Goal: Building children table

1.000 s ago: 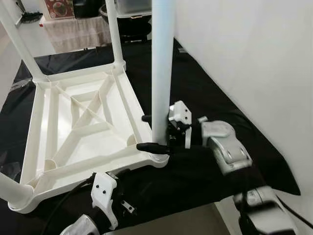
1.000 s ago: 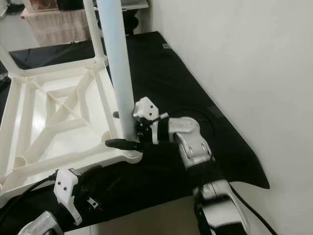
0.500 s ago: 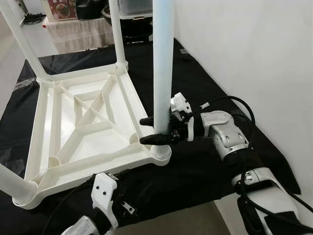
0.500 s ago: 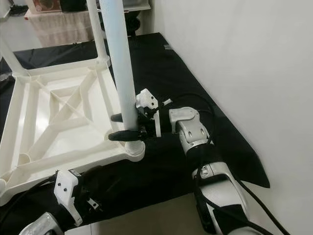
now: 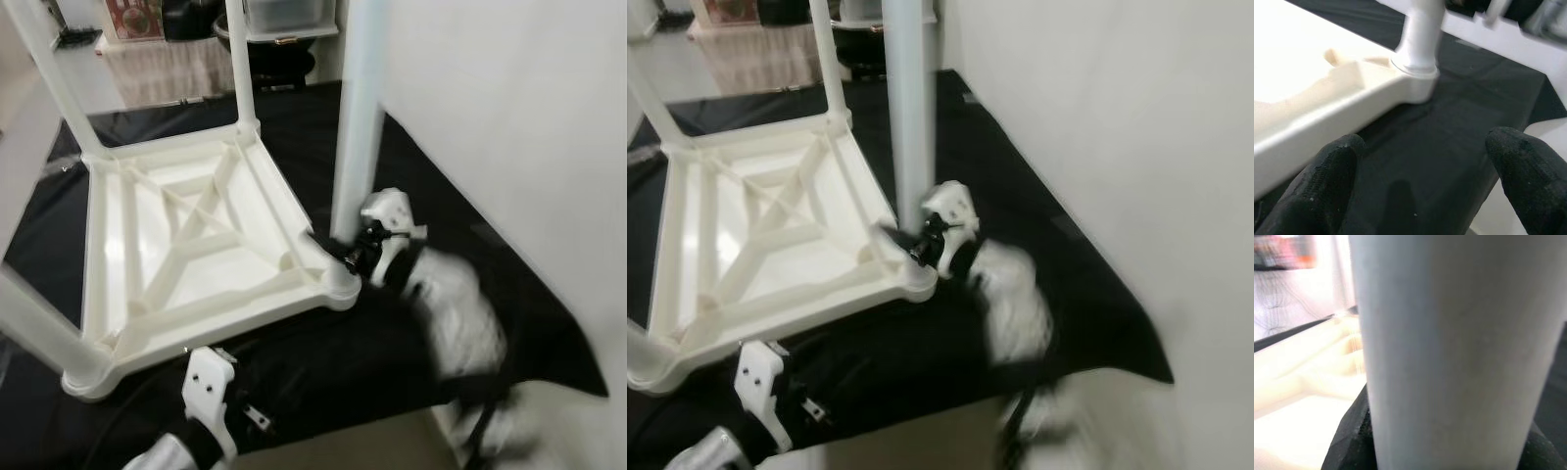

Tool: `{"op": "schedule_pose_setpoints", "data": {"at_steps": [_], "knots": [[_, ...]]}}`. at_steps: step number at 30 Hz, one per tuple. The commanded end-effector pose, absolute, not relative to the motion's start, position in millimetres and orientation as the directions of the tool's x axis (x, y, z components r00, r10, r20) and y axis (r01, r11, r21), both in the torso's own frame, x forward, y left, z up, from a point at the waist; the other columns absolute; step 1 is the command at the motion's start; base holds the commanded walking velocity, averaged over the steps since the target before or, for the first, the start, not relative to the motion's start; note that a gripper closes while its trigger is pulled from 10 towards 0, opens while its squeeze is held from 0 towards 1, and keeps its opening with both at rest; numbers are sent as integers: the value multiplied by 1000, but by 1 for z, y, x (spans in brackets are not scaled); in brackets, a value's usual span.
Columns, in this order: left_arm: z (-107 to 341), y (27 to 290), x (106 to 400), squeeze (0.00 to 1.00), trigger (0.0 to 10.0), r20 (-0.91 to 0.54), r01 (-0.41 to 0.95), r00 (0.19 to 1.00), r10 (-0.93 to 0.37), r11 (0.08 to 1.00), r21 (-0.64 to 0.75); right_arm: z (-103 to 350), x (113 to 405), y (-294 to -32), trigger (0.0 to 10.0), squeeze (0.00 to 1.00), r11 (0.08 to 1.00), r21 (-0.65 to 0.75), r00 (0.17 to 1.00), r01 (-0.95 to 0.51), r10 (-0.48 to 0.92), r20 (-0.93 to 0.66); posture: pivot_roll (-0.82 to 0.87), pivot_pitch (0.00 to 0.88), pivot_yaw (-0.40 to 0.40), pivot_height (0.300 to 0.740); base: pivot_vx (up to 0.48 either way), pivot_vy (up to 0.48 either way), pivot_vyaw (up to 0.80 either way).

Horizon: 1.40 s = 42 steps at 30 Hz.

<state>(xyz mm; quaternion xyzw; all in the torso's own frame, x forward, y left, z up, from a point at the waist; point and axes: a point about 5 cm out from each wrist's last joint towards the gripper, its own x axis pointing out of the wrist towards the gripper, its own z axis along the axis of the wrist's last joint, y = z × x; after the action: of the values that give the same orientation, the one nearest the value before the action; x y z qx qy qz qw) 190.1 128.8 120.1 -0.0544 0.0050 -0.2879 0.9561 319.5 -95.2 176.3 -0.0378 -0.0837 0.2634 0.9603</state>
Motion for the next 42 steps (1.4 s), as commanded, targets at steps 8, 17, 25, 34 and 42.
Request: {"op": "schedule_pose_setpoints", "data": {"at_steps": [8, 17, 25, 34, 42], "knots": [[117, 131, 192, 0, 10000, 1, 562, 825, -566, 819, -113, 145, 319, -71, 6275, 0, 767, -154, 778, -622, 628, -12, 4, 164, 6, 740, 0, 0, 0], [116, 130, 194, 0, 10000, 5, 547, 836, -549, 831, -104, 181, 317, -61, 10000, 1000, 491, -138, 489, -860, 871, 48, 27, 142, -11, 740, 0, 0, 0], [115, 127, 193, 0, 10000, 3, 550, 833, -553, 829, -106, 196, 332, -75, 10000, 0, 114, -233, 145, -966, 982, -119, 36, 139, -20, 740, 0, 0, 0], [113, 127, 190, 0, 10000, -2, 547, 835, -550, 830, -108, 208, 345, -75, 10000, 0, -27, -142, -8, -989, 991, -133, 47, 148, -17, 740, 0, 0, 0], [115, 126, 188, 0, 10000, 0, 546, 836, -549, 831, -110, 215, 353, -79, 0, 0, -1, -146, 14, -989, 995, -102, 43, 161, -14, 740, 0, 0, 0]]}}
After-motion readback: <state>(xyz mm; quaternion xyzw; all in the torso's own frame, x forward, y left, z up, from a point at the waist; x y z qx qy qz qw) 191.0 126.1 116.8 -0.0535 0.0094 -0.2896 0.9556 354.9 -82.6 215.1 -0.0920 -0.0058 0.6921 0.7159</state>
